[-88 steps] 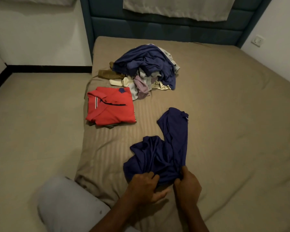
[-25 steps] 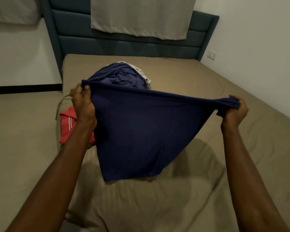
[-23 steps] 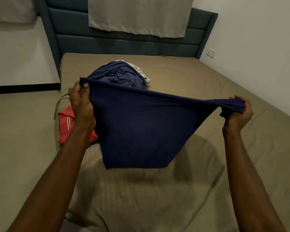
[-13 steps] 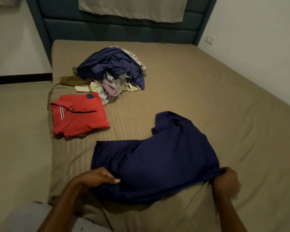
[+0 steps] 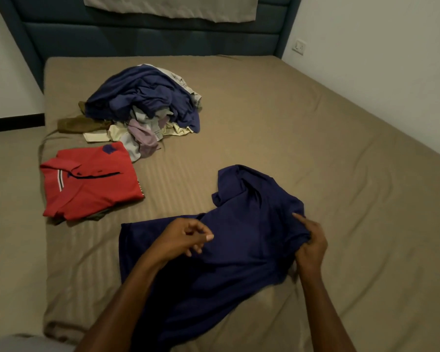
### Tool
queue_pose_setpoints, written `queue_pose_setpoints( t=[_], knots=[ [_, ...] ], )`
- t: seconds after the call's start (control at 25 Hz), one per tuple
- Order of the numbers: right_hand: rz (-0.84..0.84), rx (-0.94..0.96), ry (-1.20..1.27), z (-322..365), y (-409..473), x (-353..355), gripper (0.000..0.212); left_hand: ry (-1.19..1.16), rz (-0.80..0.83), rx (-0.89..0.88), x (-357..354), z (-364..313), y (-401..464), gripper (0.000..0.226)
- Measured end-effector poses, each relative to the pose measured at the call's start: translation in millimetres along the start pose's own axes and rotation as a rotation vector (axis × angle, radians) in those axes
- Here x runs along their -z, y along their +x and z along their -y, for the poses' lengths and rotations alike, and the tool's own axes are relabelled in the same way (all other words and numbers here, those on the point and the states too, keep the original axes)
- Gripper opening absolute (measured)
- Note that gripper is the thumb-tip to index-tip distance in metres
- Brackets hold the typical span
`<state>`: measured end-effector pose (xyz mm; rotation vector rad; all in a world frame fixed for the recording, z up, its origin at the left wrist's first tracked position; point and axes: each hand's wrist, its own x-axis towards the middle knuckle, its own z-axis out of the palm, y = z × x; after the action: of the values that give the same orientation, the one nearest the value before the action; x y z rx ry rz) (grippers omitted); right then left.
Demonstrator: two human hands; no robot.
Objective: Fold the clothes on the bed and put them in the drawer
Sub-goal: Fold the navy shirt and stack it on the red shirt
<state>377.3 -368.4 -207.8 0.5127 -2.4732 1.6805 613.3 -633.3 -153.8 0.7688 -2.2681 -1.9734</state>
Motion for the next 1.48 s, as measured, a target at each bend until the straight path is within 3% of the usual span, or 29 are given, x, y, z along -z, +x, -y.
queue_pose_setpoints(
  t=[0.08, 0.16, 0.28, 0.36, 0.44, 0.52, 0.64, 0.68, 0.76, 0.92, 1.04, 1.2, 1.32, 1.4, 1.48],
  knots=[
    [0.282, 0.079, 0.061, 27.9, -11.3, -18.7, 0.064, 0.086, -0.114, -0.178, -15.2, -11.2, 27.4, 0.028],
    [0.624, 0.068, 0.097, 46.9, -24.0, -31.4, 0.071, 0.339, -0.139, -0.329, -29.3, -17.0, 54.4, 0.058],
    [1.064, -0.014, 0.032, 50.0, -29.7, -32.5, 0.074, 0.784, 0.052, -0.298, -48.3, -16.0, 83.5, 0.087],
    [1.234, -0.087, -0.008, 49.1, -27.0, -22.4, 0.065, 0.921, 0.143, -0.27, -58.1, -5.6, 91.1, 0.077],
    [1.33, -0.182, 0.035, 45.4, -25.2, -15.2, 0.046, 0.868, 0.127, -0.265, -64.4, 10.1, 94.3, 0.058],
    [1.175, -0.298, 0.034, 46.2, -28.1, -19.8, 0.042, 0.77, 0.02, -0.283, -66.6, 21.6, 96.0, 0.046],
    [0.738, -0.288, -0.295, 49.2, -30.5, -46.0, 0.071, 0.673, -0.101, -0.308, -62.7, 23.4, 100.5, 0.028],
    [0.669, -0.229, -0.389, 52.2, -31.8, -55.1, 0.07, 0.665, -0.122, -0.328, -62.0, 22.1, 101.6, 0.023],
    [0.592, -0.137, -0.442, 60.5, -27.5, -70.2, 0.047, 0.668, -0.138, -0.4, -62.6, 17.8, 105.8, 0.018],
    [0.612, -0.169, -0.293, 81.3, -0.6, -78.1, 0.012, 0.534, -0.167, -0.487, -61.1, 0.1, 114.3, 0.018],
    [0.692, -0.116, -0.089, 106.8, 20.2, -57.8, 0.025, 0.189, -0.151, -0.436, -56.8, -23.3, 111.0, 0.029],
    [0.698, 0.02, 0.151, 169.0, 43.2, -26.1, 0.023, -0.167, -0.052, -0.431, -52.4, -69.4, 88.6, 0.037],
    [0.691, 0.152, 0.252, 217.6, 62.0, -2.1, 0.024, -0.038, 0.032, -0.427, -41.2, -93.9, 73.4, 0.034],
    [0.649, 0.173, 0.31, 243.7, 74.7, 16.7, 0.017, 0.162, -0.04, -0.44, -28.6, -93.0, 71.7, 0.04],
    [0.575, 0.186, 0.365, 264.4, 83.6, 33.0, 0.018, 0.21, -0.151, -0.44, -5.3, -89.2, 74.3, 0.034]
  ],
)
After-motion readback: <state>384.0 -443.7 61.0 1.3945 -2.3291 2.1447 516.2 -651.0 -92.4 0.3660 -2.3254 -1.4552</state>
